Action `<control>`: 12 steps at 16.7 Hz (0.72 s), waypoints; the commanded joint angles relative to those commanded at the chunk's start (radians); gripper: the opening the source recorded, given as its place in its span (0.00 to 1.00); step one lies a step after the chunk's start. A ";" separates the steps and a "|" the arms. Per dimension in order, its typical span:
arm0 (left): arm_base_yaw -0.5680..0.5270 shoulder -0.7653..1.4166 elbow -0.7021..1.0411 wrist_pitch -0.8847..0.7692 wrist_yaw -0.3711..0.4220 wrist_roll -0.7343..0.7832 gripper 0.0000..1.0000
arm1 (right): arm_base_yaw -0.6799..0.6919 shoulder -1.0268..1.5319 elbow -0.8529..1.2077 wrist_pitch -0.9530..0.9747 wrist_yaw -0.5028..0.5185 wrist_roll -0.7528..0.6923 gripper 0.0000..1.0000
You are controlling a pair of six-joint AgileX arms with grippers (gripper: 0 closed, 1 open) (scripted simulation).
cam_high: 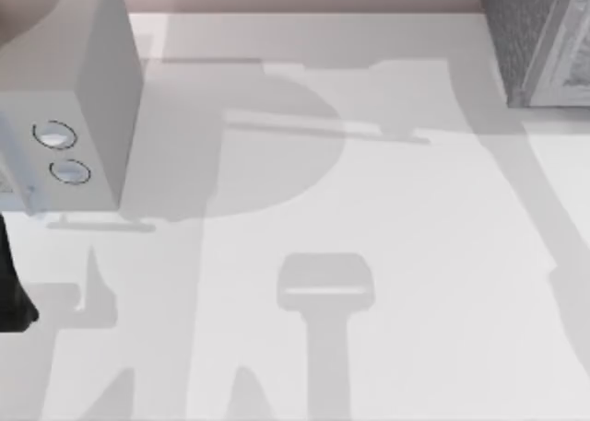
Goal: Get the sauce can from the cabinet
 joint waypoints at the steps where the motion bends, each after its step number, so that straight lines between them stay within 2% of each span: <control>1: 0.000 0.000 0.000 0.000 0.000 0.000 1.00 | 0.000 0.000 0.000 0.000 0.000 0.000 0.00; 9: 0.000 0.000 0.000 0.000 0.000 0.000 1.00 | 0.005 -0.004 0.000 -0.003 0.001 0.002 0.00; 12: 0.000 0.000 0.000 0.000 0.000 0.000 1.00 | 0.073 -0.074 0.001 -0.073 0.041 0.004 0.00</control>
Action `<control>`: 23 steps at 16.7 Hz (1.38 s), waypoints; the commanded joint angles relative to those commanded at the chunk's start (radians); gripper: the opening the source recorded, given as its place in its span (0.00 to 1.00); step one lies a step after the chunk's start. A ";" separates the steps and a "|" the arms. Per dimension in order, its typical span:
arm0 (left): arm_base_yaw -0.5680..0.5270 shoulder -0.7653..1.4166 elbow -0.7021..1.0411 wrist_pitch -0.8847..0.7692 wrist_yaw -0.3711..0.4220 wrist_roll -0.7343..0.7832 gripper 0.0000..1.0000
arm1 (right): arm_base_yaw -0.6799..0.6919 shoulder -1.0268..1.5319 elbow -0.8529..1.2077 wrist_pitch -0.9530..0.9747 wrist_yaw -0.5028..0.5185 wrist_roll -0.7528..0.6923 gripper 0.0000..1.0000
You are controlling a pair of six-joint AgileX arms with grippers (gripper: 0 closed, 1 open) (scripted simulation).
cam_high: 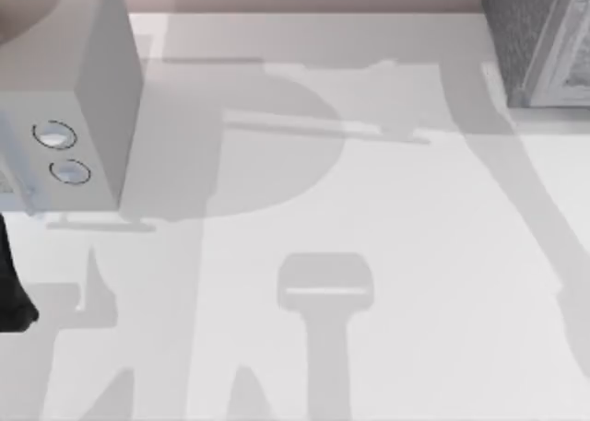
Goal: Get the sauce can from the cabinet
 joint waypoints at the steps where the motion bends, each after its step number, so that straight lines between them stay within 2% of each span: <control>1: 0.000 0.000 0.000 0.000 0.000 0.000 1.00 | 0.036 -0.040 0.000 -0.040 0.030 0.001 0.00; 5: 0.000 0.000 0.000 0.000 0.000 0.000 1.00 | 0.168 -0.230 -0.002 -0.234 0.182 0.001 0.00; 8: 0.000 0.000 0.000 0.000 0.000 0.000 1.00 | 0.221 -0.295 -0.003 -0.299 0.245 0.001 0.00; 16: 0.000 0.000 0.000 0.000 0.000 0.000 1.00 | 0.214 -0.355 -0.061 -0.275 0.236 0.000 0.00; 19: 0.000 0.000 0.000 0.000 0.000 0.000 1.00 | 0.198 -0.499 -0.213 -0.222 0.213 -0.007 0.00; 23: 0.000 0.000 0.000 0.000 0.000 0.000 1.00 | 0.147 -0.760 -0.559 -0.115 0.158 -0.015 0.00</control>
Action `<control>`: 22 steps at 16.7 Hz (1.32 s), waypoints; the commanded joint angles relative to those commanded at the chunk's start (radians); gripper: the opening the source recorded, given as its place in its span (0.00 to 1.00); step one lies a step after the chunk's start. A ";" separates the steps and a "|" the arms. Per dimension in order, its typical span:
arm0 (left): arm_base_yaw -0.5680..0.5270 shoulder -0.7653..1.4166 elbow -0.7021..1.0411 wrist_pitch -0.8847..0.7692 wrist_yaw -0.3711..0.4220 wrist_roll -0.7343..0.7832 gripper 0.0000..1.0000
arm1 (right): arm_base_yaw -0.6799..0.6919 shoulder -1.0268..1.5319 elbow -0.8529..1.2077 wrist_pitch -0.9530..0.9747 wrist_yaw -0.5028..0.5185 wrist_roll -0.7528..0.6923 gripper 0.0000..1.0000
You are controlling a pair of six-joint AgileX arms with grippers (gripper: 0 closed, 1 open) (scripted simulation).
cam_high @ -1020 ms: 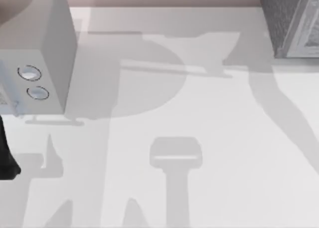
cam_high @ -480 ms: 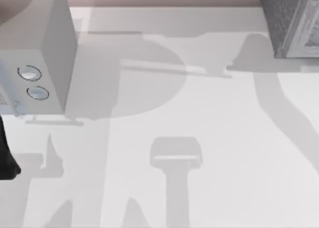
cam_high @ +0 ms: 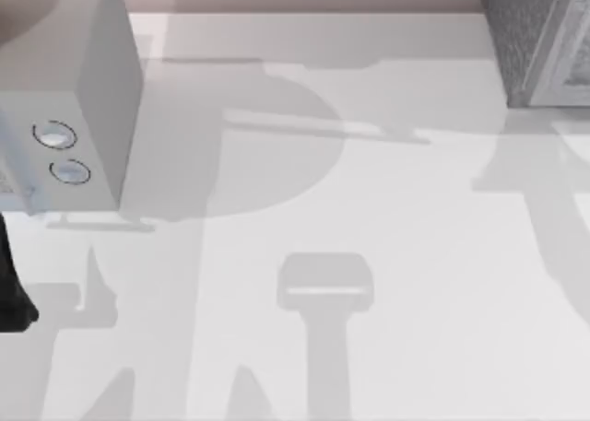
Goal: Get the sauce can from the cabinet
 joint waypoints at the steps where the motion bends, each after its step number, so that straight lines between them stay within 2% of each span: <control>1: 0.000 0.000 0.000 0.000 0.000 0.000 1.00 | -0.020 -0.071 -0.109 0.033 -0.020 -0.002 0.00; 8: 0.000 0.000 0.000 0.000 0.000 0.000 1.00 | -0.223 -0.544 -0.934 0.306 -0.227 -0.008 0.00; 12: 0.000 0.000 0.000 0.000 0.000 0.000 1.00 | -0.359 -0.753 -1.301 0.456 -0.366 -0.009 0.00; 17: 0.000 0.000 0.000 0.000 0.000 0.000 1.00 | -0.476 -0.878 -1.530 0.573 -0.484 -0.011 0.00; 22: 0.000 0.000 0.000 0.000 0.000 0.000 1.00 | -0.487 -0.887 -1.548 0.582 -0.494 -0.011 0.00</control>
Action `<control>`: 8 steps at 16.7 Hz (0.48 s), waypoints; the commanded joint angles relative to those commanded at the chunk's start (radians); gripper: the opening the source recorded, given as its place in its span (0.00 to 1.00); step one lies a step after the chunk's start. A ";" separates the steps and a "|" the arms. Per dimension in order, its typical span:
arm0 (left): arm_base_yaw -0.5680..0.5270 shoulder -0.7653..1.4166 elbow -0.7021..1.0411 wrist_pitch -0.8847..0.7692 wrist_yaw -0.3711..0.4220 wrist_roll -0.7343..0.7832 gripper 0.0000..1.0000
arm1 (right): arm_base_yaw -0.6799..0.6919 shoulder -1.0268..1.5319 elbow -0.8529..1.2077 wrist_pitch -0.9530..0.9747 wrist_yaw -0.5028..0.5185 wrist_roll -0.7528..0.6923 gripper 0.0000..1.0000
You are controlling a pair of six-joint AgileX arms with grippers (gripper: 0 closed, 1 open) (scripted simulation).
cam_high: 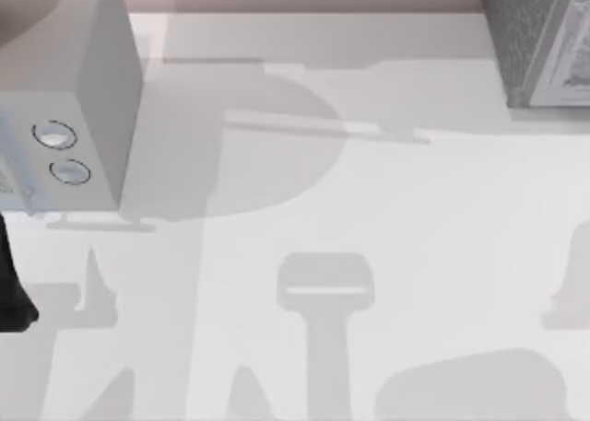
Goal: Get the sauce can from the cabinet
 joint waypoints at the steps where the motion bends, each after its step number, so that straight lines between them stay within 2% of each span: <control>1: 0.000 0.000 0.000 0.000 0.000 0.000 1.00 | 0.003 0.005 -0.001 -0.002 0.001 0.002 0.00; 4: 0.000 0.000 0.000 0.000 0.000 0.000 1.00 | 0.014 0.034 0.017 0.028 -0.004 0.003 0.00; 8: 0.000 0.000 0.000 0.000 0.000 0.000 1.00 | 0.068 0.218 0.100 0.203 -0.032 0.006 0.00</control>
